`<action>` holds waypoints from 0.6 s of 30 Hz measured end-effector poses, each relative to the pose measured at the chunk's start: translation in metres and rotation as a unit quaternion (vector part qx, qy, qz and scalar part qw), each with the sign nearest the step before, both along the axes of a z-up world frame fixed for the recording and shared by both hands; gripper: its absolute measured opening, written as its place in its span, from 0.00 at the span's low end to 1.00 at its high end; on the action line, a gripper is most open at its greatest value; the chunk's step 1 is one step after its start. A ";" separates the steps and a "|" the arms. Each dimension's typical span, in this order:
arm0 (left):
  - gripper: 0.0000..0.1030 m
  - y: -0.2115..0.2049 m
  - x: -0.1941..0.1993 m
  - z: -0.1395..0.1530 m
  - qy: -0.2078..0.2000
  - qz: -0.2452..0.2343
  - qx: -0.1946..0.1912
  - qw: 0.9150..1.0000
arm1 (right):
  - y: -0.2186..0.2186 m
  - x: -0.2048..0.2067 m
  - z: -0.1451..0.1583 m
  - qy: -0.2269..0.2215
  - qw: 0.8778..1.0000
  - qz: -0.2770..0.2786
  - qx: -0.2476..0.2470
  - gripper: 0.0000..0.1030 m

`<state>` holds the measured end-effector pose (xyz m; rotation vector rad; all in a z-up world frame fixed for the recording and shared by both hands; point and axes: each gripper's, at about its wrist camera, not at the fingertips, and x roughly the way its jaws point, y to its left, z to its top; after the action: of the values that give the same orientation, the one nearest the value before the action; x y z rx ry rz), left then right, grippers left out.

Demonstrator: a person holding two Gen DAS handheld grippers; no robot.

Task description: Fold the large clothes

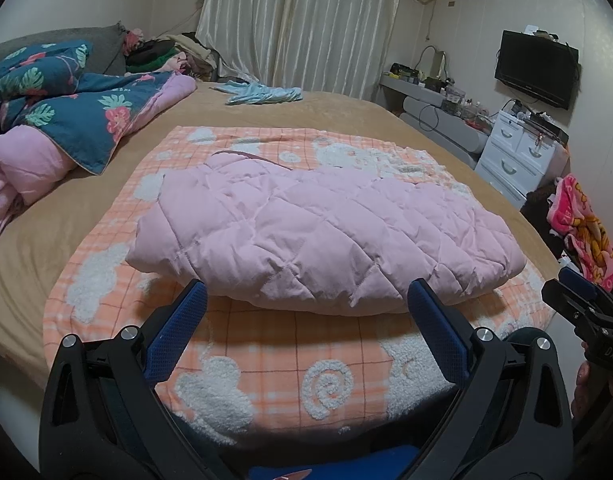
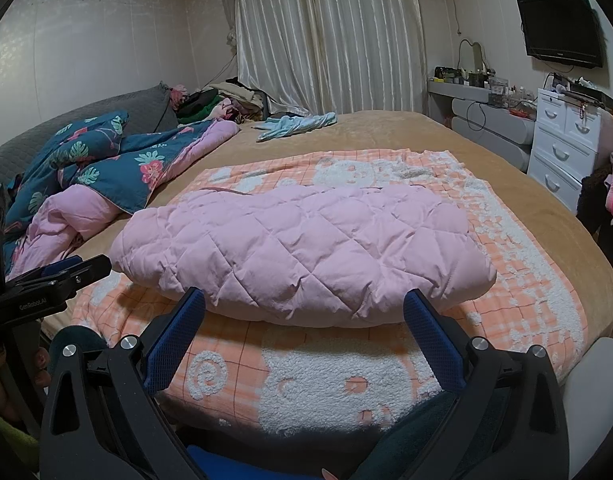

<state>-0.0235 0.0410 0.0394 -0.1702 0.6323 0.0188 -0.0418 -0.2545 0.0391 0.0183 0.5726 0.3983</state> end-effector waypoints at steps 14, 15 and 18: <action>0.91 0.000 -0.001 0.000 0.002 0.004 0.002 1.000 | 0.000 0.000 0.000 -0.001 1.000 0.000 0.000 0.96; 0.91 0.000 -0.001 -0.001 0.003 0.004 0.002 1.000 | 0.000 0.000 0.000 -0.001 1.000 0.000 0.000 0.96; 0.91 -0.001 -0.001 -0.001 0.004 0.006 0.004 1.000 | 0.000 0.000 0.000 0.000 1.000 0.001 0.000 0.96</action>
<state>-0.0243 0.0403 0.0384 -0.1670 0.6382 0.0328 -0.0417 -0.2545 0.0388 0.0185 0.5720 0.3997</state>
